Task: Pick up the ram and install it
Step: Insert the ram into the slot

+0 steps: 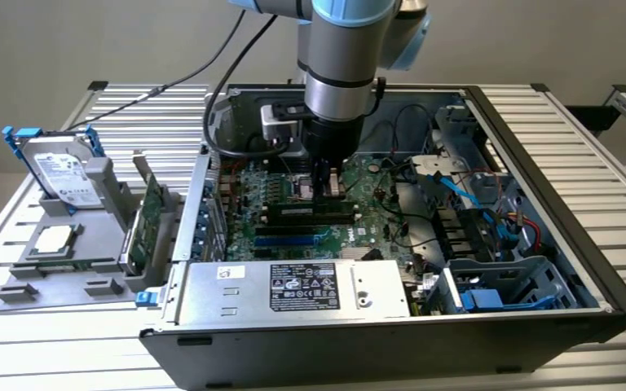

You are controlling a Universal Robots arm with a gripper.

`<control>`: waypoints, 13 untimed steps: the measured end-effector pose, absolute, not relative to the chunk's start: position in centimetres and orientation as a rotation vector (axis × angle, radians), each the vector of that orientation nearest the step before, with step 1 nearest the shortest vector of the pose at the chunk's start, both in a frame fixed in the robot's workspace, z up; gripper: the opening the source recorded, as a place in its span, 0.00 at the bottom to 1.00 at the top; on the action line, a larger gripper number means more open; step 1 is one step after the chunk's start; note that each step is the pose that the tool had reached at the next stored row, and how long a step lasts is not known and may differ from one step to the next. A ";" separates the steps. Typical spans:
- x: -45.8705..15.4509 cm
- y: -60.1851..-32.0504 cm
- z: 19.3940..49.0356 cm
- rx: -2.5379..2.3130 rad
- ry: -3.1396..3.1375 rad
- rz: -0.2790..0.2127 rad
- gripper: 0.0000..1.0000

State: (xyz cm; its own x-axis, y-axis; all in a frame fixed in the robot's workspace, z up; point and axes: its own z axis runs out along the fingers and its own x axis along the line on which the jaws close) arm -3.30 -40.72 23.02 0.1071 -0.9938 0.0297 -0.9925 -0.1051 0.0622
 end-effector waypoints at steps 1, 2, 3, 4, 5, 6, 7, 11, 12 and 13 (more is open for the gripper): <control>-3.3 -40.7 23.0 2.280 -2.064 -0.030 0.14; -3.3 -40.7 23.0 2.271 -2.073 -0.031 0.14; -3.3 -40.7 23.0 2.261 -2.085 -0.031 0.14; -3.3 -40.7 23.0 2.256 -2.090 -0.031 0.14; -3.3 -40.7 23.0 2.255 -2.092 -0.032 0.14; -3.3 -40.7 23.0 2.255 -2.092 -0.032 0.14; -3.3 -40.7 23.0 2.255 -2.092 -0.032 0.14; -3.3 -40.7 23.0 2.254 -2.093 -0.032 0.14; -3.3 -40.7 22.9 2.254 -2.093 -0.031 0.14; -3.3 -40.7 22.9 2.254 -2.093 -0.031 0.14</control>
State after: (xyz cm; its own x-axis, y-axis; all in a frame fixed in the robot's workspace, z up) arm -3.30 -40.73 22.89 0.0746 -0.9968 0.0299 -0.9955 -0.0727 0.0616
